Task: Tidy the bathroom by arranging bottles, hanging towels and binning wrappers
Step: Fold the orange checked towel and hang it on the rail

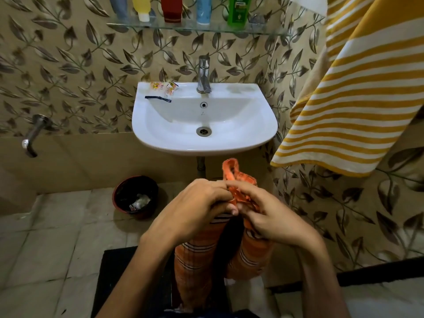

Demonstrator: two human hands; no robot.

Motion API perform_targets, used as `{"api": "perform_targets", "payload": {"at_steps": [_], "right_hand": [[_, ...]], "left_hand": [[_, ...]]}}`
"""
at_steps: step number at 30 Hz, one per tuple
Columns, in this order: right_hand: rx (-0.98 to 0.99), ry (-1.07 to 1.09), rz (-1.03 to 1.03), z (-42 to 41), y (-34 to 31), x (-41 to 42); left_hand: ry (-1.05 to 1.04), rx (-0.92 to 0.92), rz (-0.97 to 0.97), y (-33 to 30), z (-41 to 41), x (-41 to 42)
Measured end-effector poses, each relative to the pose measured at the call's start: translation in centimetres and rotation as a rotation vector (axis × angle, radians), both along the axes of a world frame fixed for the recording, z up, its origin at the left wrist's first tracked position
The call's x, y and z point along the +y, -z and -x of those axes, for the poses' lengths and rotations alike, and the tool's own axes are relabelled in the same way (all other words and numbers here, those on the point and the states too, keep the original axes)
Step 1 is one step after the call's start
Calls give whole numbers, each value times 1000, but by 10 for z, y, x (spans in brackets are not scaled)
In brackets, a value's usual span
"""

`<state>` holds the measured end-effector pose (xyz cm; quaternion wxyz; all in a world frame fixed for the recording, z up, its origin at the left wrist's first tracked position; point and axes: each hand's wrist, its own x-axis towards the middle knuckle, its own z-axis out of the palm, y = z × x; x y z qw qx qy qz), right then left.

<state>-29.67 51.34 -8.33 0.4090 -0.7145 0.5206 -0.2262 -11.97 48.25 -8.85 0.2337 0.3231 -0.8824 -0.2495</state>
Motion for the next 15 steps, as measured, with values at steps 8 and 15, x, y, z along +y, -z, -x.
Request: {"api": "perform_targets", "payload": {"at_steps": [8,15], "right_hand": [[148,124,65,2,3,-1],[200,406,130,18,5,-5]], "left_hand": [[5,-32,-283,-7,-17,4],[-105,-102,-262,-4,-43,-1]]}}
